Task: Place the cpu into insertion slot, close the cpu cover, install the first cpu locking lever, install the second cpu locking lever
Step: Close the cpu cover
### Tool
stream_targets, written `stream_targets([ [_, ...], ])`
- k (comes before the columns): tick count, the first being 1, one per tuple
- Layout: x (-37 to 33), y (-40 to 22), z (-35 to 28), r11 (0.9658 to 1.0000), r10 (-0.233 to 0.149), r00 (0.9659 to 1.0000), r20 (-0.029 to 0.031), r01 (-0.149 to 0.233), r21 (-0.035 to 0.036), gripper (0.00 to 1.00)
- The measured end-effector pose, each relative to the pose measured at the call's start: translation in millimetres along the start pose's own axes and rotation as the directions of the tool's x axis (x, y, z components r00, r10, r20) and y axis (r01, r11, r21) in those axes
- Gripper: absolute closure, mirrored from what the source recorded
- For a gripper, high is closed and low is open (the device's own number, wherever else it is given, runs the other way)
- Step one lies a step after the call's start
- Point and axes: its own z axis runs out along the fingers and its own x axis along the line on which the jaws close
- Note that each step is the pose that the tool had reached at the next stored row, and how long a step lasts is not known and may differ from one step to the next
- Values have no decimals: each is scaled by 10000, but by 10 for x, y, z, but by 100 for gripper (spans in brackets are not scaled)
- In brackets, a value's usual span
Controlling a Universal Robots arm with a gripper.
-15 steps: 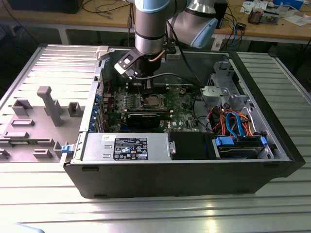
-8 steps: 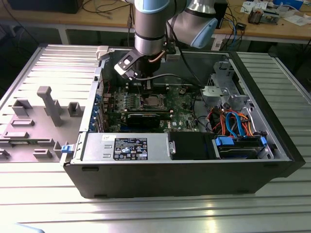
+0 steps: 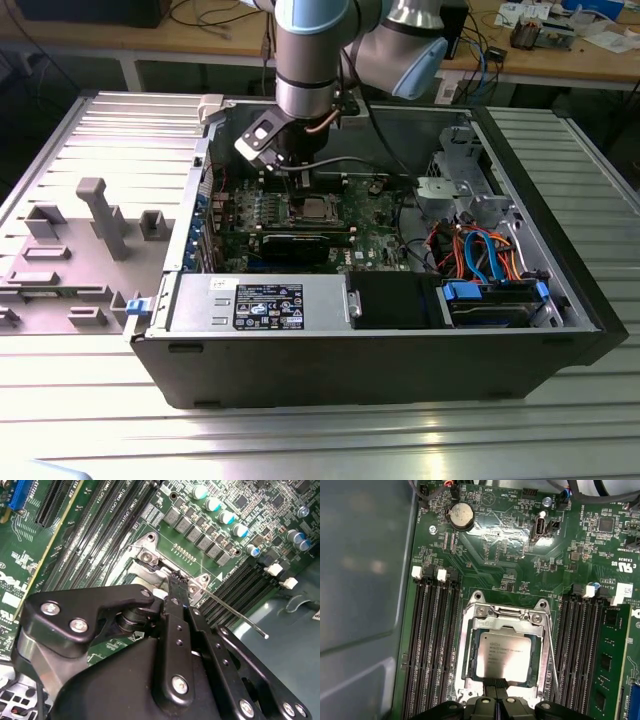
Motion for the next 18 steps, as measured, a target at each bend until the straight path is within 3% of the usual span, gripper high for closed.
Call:
stream_targets([
  [10, -2, -1, 47, 10000, -15, 10000, 13, 15, 7, 89],
  [12, 1, -1, 8, 10000, -16, 10000, 8, 16, 0, 89],
  [15, 1, -15, 2, 10000, -17, 10000, 15, 17, 5, 89],
  [16, 2, -15, -41, 10000, -17, 10000, 14, 17, 4, 89],
  [18, -3, 25, -42, 10000, -15, 10000, 15, 15, 3, 89],
])
